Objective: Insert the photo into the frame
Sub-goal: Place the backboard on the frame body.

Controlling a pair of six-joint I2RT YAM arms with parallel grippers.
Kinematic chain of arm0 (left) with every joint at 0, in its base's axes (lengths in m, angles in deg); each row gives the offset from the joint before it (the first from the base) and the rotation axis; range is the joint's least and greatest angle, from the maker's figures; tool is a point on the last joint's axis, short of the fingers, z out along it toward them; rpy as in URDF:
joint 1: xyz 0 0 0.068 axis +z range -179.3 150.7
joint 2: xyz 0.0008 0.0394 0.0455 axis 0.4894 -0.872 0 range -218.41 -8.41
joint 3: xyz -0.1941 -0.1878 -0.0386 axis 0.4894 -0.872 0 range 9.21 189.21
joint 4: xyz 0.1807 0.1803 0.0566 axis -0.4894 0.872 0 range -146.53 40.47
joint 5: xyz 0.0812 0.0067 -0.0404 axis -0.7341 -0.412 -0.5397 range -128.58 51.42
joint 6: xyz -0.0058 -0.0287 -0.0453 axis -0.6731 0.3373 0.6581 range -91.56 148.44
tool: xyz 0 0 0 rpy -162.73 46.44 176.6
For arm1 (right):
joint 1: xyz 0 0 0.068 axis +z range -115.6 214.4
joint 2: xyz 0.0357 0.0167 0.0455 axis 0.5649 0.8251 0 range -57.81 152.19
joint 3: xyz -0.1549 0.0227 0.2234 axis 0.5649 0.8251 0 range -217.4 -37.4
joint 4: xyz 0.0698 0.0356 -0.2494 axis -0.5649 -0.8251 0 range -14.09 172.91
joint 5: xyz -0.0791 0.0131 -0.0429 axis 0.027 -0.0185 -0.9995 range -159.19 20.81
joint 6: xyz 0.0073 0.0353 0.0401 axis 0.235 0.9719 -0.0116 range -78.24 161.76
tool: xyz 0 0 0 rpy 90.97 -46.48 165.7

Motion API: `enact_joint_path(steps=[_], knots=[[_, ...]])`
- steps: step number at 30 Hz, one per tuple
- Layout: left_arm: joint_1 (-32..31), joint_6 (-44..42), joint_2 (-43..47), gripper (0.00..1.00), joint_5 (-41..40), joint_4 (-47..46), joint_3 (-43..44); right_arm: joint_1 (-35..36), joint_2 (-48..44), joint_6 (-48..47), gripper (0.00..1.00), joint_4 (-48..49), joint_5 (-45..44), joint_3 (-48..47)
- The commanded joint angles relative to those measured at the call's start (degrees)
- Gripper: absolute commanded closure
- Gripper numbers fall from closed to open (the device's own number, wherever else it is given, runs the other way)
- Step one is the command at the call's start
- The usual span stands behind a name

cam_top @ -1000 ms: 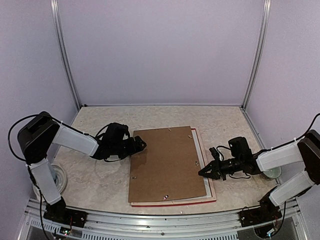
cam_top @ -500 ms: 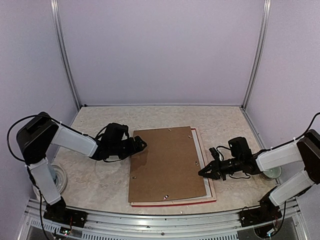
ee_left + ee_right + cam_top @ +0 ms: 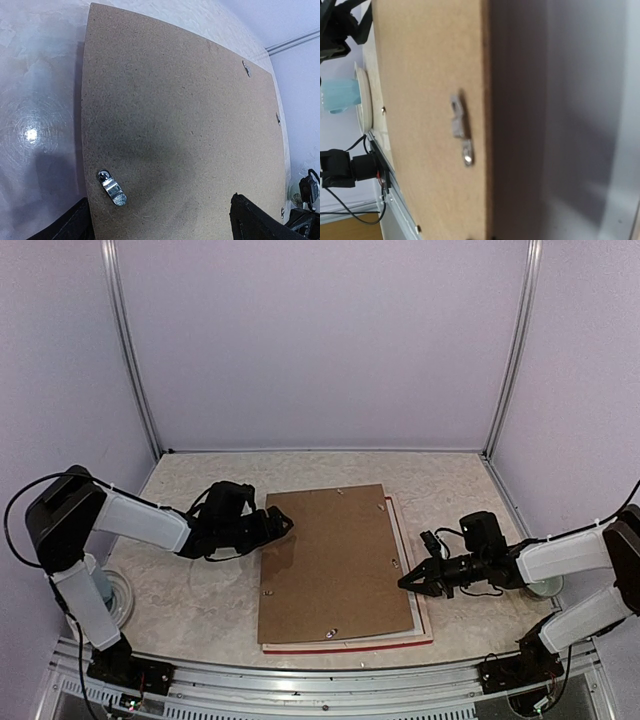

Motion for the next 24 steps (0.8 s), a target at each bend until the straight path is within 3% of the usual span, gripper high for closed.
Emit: enact_joint_path(steps=[1,24], knots=[[-1.7,-0.1,2.1,0.09,0.6,-1.6,1.7,-0.9,-1.0,0.0,1.00,-2.1,-3.9,-0.8],[-3.4,0.3,-0.9,0.09,0.2,0.3,5.5,-3.7,-6.6,-2.5,1.00,-11.0,-5.9,-2.4]])
